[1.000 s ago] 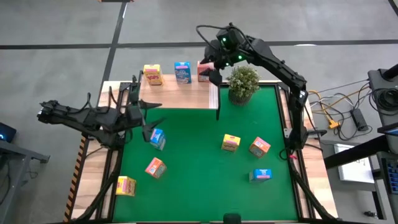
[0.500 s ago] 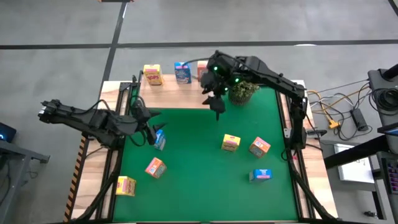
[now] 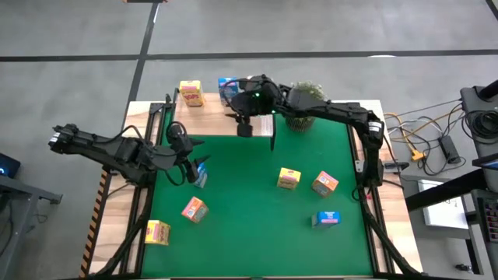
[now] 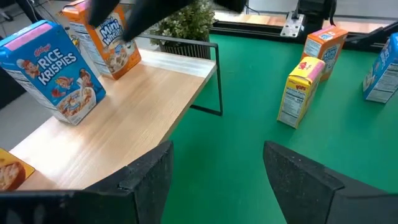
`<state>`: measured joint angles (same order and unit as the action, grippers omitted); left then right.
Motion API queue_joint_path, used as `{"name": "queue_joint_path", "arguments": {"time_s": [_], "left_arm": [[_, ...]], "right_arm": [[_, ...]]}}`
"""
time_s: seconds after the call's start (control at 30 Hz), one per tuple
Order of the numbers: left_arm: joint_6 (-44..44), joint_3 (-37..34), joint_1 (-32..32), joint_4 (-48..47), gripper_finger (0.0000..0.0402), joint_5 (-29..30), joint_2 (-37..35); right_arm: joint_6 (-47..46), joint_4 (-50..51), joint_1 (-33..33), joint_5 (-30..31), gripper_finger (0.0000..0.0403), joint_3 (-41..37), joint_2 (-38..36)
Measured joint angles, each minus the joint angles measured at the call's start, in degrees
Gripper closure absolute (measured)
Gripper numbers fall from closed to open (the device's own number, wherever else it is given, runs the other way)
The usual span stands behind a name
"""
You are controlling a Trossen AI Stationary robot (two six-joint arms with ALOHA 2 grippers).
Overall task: Stack cereal on shelf
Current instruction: Put the left blue cereal box on the shelf
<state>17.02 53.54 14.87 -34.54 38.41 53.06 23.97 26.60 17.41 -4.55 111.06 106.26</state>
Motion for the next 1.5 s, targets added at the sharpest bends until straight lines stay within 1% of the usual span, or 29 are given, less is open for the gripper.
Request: {"name": "queue_joint_path", "arguments": {"time_s": [0.1, 0.23, 0.37, 0.53, 0.6, 0.67, 0.77, 0.8, 0.87, 0.97, 1.07, 1.2, 1.3, 1.4, 1.5], "left_arm": [[-0.1, 0.0, 0.0, 0.0, 0.017, 0.0, -0.2], [-1.5, 0.0, 0.0, 0.0, 0.017, 0.0, -0.2], [-2.2, 0.0, 0.0, 0.0, 0.017, 0.1, -0.1], [-2.5, 0.0, 0.0, 0.1, 0.017, 0.2, 0.0], [-0.3, 0.0, -0.1, 0.0, 0.017, 0.1, 0.1], [4.4, 0.0, -0.2, -1.2, 0.017, -1.1, 0.6], [14.7, 0.7, -0.4, -7.9, 0.017, -7.7, 1.6], [18.4, 1.4, -0.4, -10.3, 0.017, -9.0, 2.3], [24.3, 3.4, -0.4, -16.9, 0.017, -10.4, 4.0], [30.8, 7.7, -1.2, -26.5, 0.017, -11.2, 7.2], [35.9, 12.1, -2.3, -32.9, 0.017, -15.2, 10.6], [42.3, 16.4, -2.5, -37.9, 0.017, -18.5, 14.1], [48.3, 17.5, -2.6, -38.7, 0.0167, -21.0, 15.0], [53.7, 16.1, -2.2, -38.6, 0.0157, -22.3, 15.3], [56.3, 12.8, -2.0, -38.2, 0.0144, -22.7, 15.3]], "right_arm": [[0.2, -11.7, 0.1, 2.1, 0.0319, -5.7, 0.0], [0.9, -24.4, 0.4, 7.7, 0.0382, -12.0, 0.0], [0.5, -32.2, 1.5, 9.1, 0.039, -15.8, 0.7], [-1.2, -32.9, 3.2, 9.2, 0.039, -16.5, 2.8], [-1.4, -32.9, 3.4, 9.4, 0.039, -16.6, 3.4], [-1.4, -33.0, 3.4, 9.3, 0.039, -16.6, 3.4], [-1.2, -33.2, 3.1, 9.2, 0.039, -16.6, 3.1], [-0.9, -33.3, 2.9, 9.2, 0.039, -16.6, 3.1], [-0.7, -33.3, 2.7, 9.2, 0.039, -16.6, 2.5], [0.4, -33.5, 1.9, 9.2, 0.039, -16.6, 1.7], [0.9, -32.9, 1.1, 9.1, 0.039, -16.6, 0.9], [2.6, -31.6, 0.0, 9.1, 0.039, -16.6, -0.5], [3.1, -29.5, -0.8, 9.1, 0.039, -16.6, -1.8], [3.2, -26.6, -1.5, 9.1, 0.039, -16.6, -3.3], [3.2, -23.8, -2.3, 9.1, 0.039, -16.6, -5.1]]}}
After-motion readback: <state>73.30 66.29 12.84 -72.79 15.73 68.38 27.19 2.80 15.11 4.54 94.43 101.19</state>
